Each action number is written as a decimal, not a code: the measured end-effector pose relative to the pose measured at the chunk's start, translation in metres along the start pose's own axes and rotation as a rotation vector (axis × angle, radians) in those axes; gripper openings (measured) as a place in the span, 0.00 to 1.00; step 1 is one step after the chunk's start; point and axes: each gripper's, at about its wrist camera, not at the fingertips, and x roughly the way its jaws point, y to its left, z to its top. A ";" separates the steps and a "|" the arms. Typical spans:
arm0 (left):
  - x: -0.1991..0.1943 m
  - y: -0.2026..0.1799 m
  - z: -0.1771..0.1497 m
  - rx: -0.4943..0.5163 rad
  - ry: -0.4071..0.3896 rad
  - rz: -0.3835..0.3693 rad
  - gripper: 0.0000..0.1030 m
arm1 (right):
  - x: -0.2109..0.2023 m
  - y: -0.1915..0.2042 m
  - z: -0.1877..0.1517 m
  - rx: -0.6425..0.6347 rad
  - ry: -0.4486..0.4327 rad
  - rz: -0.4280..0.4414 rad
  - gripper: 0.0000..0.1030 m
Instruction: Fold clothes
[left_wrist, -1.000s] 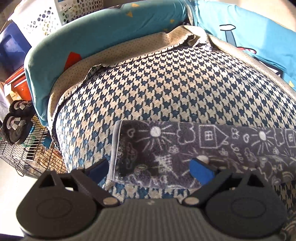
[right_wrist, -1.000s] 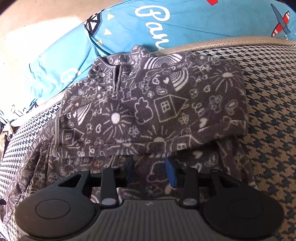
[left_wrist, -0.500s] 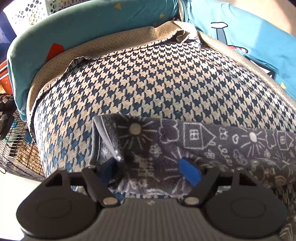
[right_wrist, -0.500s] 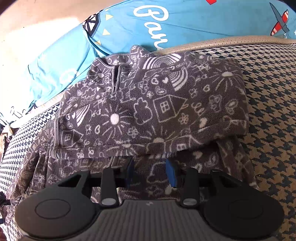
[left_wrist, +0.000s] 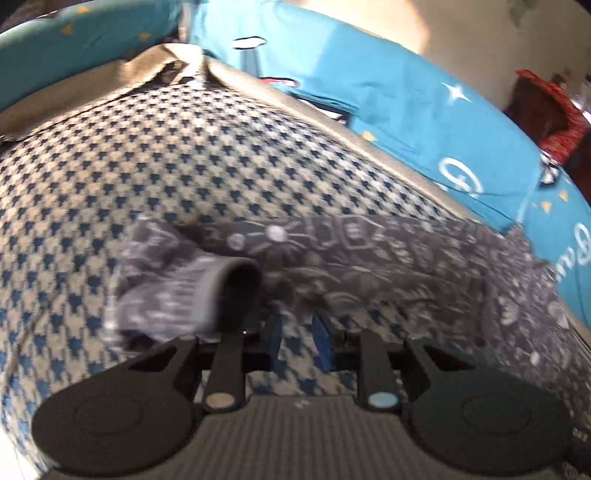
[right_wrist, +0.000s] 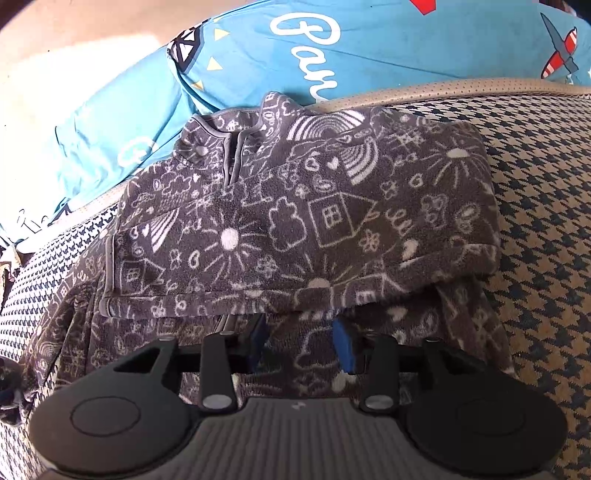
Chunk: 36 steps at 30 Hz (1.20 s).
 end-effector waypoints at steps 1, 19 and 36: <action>-0.001 -0.011 -0.002 0.036 0.000 -0.029 0.20 | 0.000 0.001 0.000 -0.004 -0.003 -0.001 0.40; -0.053 0.005 0.049 0.135 -0.110 0.185 0.85 | -0.010 0.072 -0.028 -0.151 -0.031 0.335 0.41; -0.024 0.100 0.066 -0.085 0.056 0.223 0.87 | 0.024 0.186 -0.099 -0.097 0.151 0.776 0.44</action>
